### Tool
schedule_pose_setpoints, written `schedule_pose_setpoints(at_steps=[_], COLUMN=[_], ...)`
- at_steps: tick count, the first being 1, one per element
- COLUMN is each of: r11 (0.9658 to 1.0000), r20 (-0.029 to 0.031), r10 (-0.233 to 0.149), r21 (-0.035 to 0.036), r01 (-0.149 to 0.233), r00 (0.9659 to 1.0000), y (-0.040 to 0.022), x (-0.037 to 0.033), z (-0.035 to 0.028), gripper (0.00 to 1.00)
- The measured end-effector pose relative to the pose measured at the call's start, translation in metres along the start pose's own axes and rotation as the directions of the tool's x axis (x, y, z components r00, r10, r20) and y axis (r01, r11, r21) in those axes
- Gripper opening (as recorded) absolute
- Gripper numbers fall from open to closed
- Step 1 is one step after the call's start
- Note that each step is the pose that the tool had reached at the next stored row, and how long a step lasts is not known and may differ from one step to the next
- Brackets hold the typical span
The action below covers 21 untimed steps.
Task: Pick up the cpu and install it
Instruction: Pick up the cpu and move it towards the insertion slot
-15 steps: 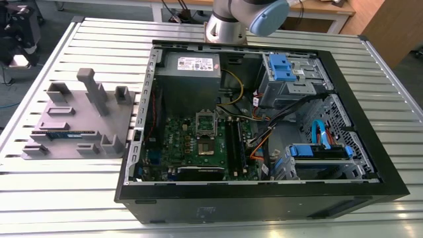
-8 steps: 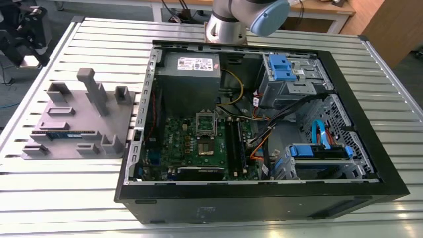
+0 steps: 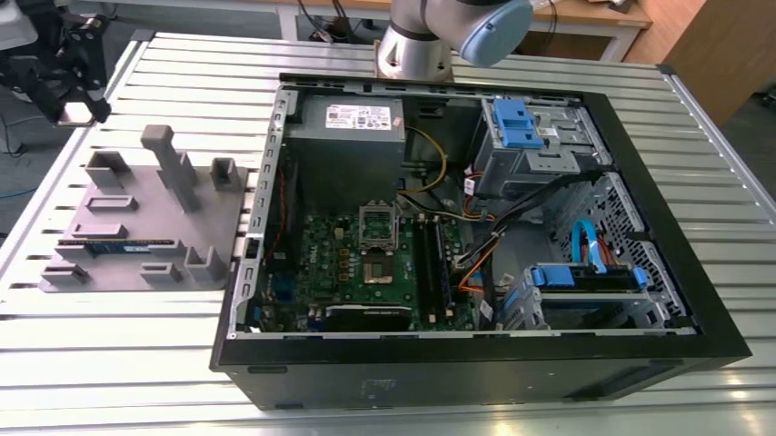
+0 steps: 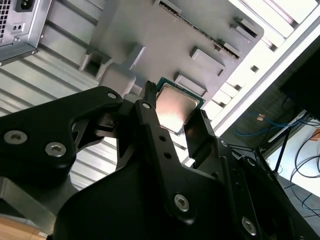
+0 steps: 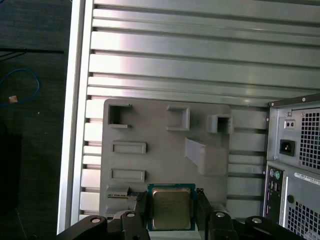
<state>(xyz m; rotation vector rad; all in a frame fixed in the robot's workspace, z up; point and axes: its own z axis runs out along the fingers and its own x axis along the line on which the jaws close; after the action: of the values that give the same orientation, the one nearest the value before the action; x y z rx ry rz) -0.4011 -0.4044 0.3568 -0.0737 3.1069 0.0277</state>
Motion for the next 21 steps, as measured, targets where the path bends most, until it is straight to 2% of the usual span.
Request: schedule_pose_setpoints(at_steps=[13, 21], r11=[1.0, 1.0], r20=[0.0, 0.0], r10=[0.0, 0.0], r21=[0.0, 0.0], r01=[0.0, 0.0], r00=[1.0, 1.0], y=[-0.0015, -0.0021], x=[-0.0311, -0.045], z=[0.0013, 0.0018], gripper=[0.47, 0.47])
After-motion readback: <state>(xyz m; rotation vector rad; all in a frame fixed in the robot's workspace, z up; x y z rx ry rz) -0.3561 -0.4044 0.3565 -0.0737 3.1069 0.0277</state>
